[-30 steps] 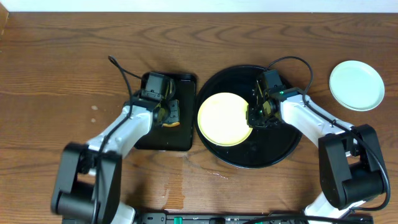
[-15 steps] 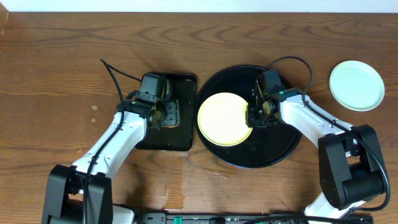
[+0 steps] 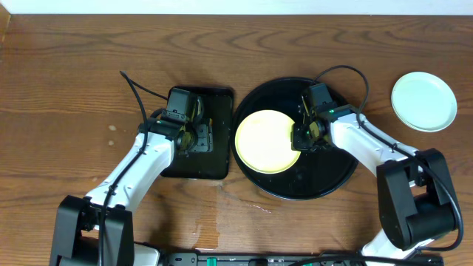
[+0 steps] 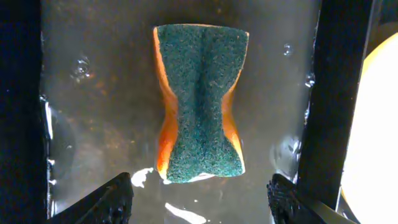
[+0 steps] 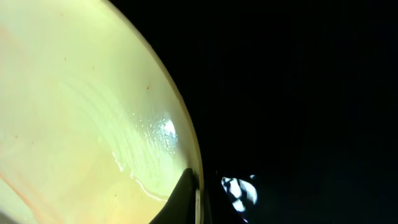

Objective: Clean dirty plates on tray and stack at the side
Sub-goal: 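Lift the yellow plate off the round tray with the right gripper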

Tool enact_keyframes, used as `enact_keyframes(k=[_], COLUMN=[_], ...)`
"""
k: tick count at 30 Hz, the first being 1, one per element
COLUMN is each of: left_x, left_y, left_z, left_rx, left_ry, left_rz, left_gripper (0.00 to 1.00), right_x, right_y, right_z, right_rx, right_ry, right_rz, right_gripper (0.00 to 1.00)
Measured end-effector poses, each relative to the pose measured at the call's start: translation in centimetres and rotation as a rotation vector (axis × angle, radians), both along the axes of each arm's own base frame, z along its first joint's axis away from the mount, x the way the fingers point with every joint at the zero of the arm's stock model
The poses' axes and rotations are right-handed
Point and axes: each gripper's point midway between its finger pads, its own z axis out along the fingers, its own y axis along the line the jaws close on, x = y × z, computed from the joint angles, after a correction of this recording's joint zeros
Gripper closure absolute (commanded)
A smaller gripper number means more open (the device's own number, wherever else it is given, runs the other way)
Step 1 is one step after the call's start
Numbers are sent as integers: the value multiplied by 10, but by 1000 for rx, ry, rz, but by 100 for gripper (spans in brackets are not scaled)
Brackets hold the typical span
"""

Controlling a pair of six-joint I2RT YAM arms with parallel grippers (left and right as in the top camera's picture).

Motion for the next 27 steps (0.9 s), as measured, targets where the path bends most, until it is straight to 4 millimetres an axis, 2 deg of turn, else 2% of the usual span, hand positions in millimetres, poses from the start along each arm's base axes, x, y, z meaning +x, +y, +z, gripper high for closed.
enact_keyframes(k=[7, 10, 12, 17, 20, 22, 23, 24, 27], left_x=[0, 0, 0, 0, 0, 0, 0, 0, 0], left_y=[0, 0, 0, 0, 0, 0, 0, 0, 0], left_z=[0, 0, 0, 0, 0, 0, 0, 0, 0], left_rx=[0, 0, 0, 0, 0, 0, 0, 0, 0], left_ry=[0, 0, 0, 0, 0, 0, 0, 0, 0], left_rz=[0, 0, 0, 0, 0, 0, 0, 0, 0], left_gripper=[30, 29, 29, 29, 29, 29, 29, 29, 29], right_x=[5, 11, 19, 47, 54, 54, 53, 52, 47], right_y=[-4, -17, -25, -47, -58, -61, -61, -61, -55], right_z=[4, 12, 28, 100, 129, 133, 133, 130, 122], right_rx=[-31, -89, -126, -219, -280, -304, -307, -306, -275], right_ry=[-35, -82, -150, -418, -520, -534, -530, -519, -482], right_rz=[21, 24, 29, 23, 37, 50, 59, 66, 88], right_gripper=[99, 99, 99, 99, 99, 99, 95, 87, 85])
